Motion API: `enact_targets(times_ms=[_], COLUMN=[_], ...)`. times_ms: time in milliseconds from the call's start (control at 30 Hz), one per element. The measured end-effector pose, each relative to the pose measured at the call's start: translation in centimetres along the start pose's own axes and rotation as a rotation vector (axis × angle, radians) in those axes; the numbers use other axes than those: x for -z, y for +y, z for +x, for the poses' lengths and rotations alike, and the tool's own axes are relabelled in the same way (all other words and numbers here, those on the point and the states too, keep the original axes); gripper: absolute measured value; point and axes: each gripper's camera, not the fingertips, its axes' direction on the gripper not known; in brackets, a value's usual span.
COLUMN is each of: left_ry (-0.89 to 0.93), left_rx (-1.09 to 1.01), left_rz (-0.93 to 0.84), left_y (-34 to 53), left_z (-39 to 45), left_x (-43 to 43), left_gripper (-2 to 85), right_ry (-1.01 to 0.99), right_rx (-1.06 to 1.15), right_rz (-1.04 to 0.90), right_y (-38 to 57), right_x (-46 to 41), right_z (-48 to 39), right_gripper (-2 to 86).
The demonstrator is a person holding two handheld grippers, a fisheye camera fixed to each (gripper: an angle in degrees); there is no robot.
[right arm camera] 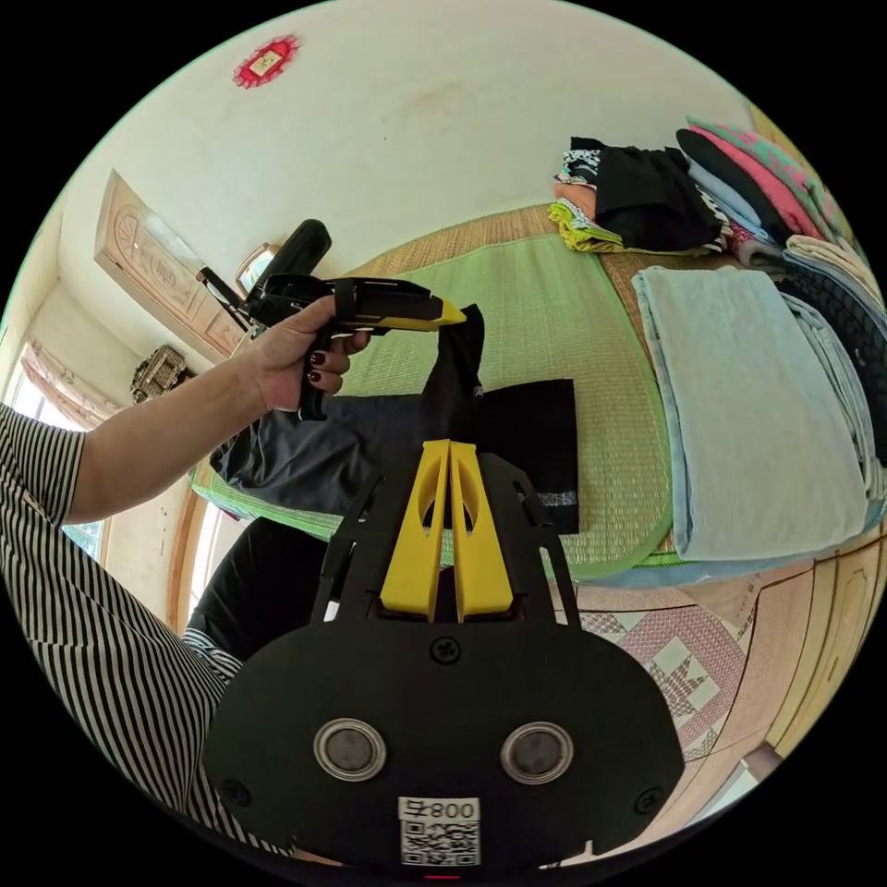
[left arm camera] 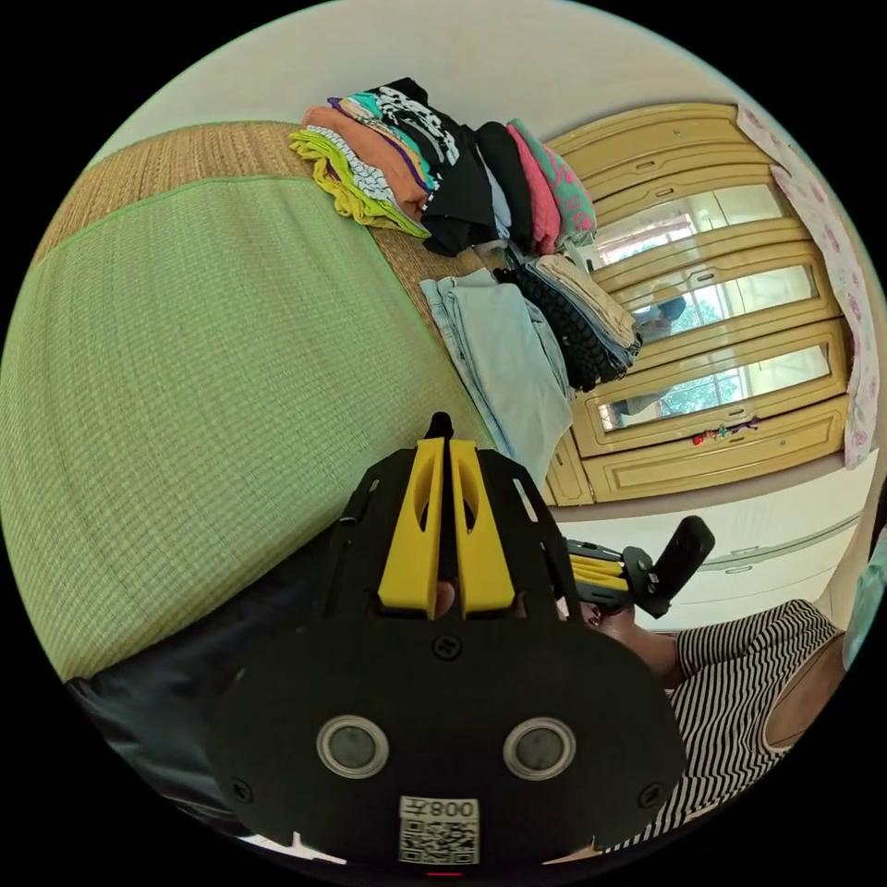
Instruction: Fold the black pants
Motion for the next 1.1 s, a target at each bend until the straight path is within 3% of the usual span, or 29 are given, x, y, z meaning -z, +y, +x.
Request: enact_targets(times_ms=[300, 667, 833, 1100], left_ry=[-0.099, -0.100, -0.110, -0.142], left_rx=[-0.005, -0.010, -0.027, -0.069], left_rz=[-0.099, -0.111, -0.116, -0.119], left_y=[-3.0, -4.6, -5.0, -5.7], left_z=[3.8, 5.7, 6.7, 8.9], left_x=[-7.2, -9.5, -10.1, -11.2], left_gripper=[0.9, 0.9, 0.9, 1.2], right_ry=[0.002, 0.039, 0.157, 0.119], right_rx=[-0.131, -0.003, 0.046, 0.052], right_rz=[-0.061, -0.063, -0.153, -0.092], right_y=[2.4, -1.2, -2.2, -1.7], right_x=[-0.2, -1.4, -3.1, 1.1], right_z=[4.1, 4.0, 3.1, 1.9], right_gripper=[0.3, 9.5, 6.5, 1.4])
